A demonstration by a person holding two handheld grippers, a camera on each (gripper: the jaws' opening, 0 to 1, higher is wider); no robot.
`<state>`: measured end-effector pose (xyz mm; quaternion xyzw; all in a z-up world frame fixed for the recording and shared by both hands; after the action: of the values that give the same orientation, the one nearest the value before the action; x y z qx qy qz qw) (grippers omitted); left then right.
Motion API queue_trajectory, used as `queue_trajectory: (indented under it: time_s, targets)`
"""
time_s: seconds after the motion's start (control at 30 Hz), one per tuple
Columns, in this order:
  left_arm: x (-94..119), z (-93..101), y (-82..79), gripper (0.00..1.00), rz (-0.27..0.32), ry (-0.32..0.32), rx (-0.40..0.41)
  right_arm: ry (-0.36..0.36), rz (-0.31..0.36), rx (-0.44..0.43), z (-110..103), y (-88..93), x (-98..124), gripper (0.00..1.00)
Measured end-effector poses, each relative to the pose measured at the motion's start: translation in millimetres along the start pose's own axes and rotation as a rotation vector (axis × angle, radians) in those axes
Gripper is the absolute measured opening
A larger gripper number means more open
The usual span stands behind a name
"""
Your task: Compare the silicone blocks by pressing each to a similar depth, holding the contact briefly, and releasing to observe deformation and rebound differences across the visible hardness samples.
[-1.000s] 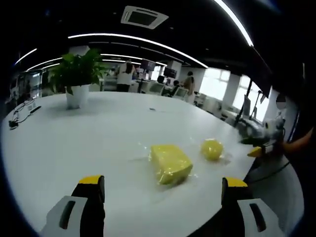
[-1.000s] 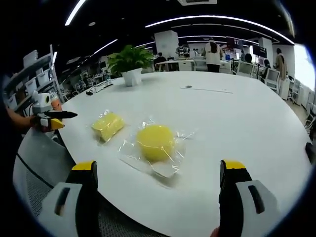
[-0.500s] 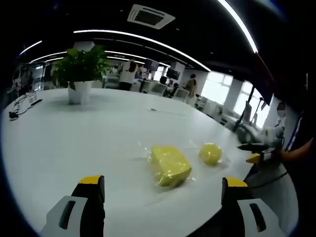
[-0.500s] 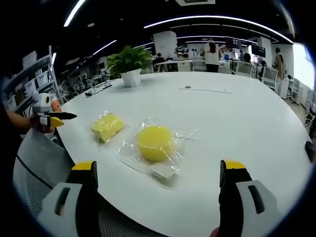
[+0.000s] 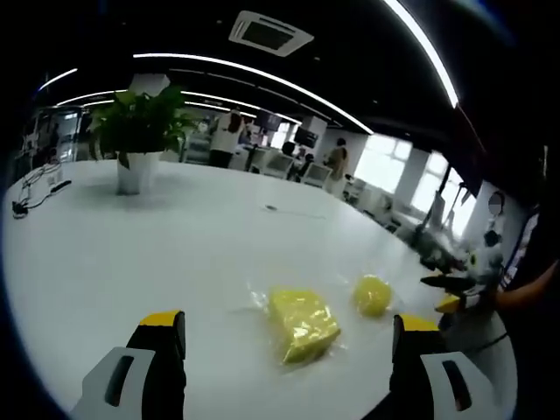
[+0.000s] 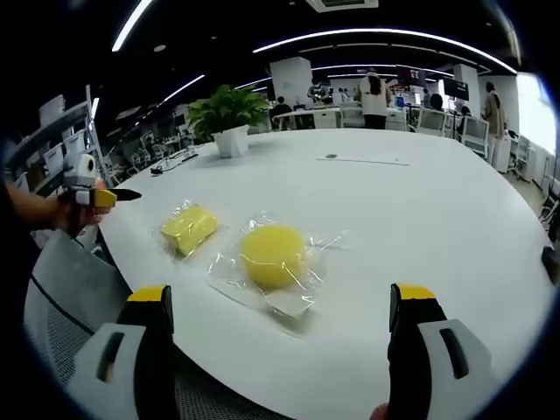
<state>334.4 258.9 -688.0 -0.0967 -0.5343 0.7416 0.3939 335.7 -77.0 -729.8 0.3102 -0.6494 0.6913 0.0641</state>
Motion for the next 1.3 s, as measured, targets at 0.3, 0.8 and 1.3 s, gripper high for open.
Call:
queue_trajectory:
  time_s: [0.3, 0.8, 1.3]
  targets:
    - [-16.3, -15.1, -7.6, 1.0, -0.028, -0.02, 0.054, -0.008, 0.006, 0.001, 0.0, -2.1, -0.3, 0.96]
    - [-30.4, -42.8, -10.9, 1.0, -0.018, -0.005, 0.138, -0.001, 0.015, 0.058, -2.4, -3.9, 0.3, 0.96]
    - [-37.9, -58.7, -1.3, 0.92, -0.055, -0.003, 0.196, 0.033, 0.027, 0.051, 2.7, -5.1, 1.9, 0.96]
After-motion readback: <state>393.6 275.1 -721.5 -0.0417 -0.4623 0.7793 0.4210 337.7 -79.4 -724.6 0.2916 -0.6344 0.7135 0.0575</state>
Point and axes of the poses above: the point that each gripper's makers call its tool centre point, and the gripper's own axes: x roughly backward along the fingers, z roughly to its right, y roughly out of its underside, the point moved 2 cm from there along x, roughly backward along the fingers, and after that the axes turned 15 degrees about y, right-handed, at the moved point
